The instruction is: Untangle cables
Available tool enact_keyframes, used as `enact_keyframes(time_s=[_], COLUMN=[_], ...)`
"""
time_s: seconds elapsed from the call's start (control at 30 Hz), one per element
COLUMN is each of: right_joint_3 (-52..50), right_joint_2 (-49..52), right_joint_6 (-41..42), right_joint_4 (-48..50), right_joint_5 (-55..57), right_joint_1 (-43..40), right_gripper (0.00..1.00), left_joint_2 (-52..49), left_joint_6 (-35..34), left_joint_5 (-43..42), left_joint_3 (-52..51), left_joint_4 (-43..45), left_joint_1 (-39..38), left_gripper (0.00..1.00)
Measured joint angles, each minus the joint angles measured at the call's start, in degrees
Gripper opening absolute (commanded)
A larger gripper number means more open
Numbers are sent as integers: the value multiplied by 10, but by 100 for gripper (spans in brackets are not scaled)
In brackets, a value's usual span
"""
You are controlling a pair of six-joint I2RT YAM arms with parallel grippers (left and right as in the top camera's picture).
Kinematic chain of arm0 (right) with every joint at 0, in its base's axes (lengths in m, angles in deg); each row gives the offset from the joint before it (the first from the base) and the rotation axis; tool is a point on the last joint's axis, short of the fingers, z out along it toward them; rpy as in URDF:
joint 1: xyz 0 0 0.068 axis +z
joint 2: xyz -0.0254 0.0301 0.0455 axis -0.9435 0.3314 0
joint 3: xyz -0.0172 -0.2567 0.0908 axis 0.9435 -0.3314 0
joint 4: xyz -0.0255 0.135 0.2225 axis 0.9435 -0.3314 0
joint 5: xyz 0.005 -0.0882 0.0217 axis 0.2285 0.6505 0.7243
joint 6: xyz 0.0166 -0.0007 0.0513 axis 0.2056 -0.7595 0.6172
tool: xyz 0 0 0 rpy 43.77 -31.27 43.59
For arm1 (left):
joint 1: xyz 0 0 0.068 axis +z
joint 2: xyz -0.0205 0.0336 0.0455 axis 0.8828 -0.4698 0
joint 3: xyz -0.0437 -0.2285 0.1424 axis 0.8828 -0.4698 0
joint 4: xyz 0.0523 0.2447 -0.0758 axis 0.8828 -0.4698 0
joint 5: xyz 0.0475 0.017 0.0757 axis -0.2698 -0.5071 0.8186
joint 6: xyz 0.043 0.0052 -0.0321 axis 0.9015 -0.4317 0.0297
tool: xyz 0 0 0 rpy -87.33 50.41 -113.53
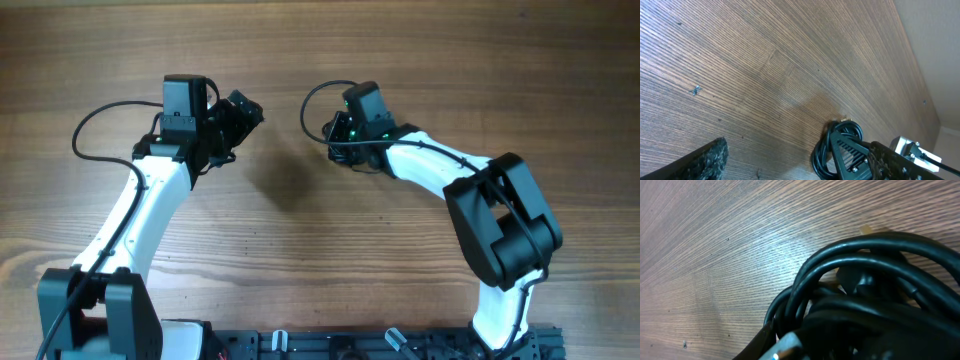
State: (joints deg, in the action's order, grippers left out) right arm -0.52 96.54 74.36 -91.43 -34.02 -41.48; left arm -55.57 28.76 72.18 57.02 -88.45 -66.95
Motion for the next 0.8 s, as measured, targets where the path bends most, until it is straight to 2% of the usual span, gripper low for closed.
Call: enact_keyframes(time_s=[0.3, 0.43, 0.67, 0.8], right_joint_3=[7, 13, 22, 20], right_joint_2=[10, 14, 14, -16], right_joint_6=[15, 12, -46, -85], right_joint_4=[10, 10, -14, -86], right_joint_5=[7, -6, -85, -133], right_joint_1=[8, 8, 9, 6], right_gripper=[24, 21, 6, 4], left_joint_2=[0, 0, 0, 0], left_joint_6=[1, 1, 1, 1], left_joint_5=[0, 0, 0, 0], left_joint_3=[0, 0, 0, 0], left_joint_4=[-15, -17, -19, -29], left_joint_1=[0, 0, 0, -12], left_gripper=[93, 94, 94, 93])
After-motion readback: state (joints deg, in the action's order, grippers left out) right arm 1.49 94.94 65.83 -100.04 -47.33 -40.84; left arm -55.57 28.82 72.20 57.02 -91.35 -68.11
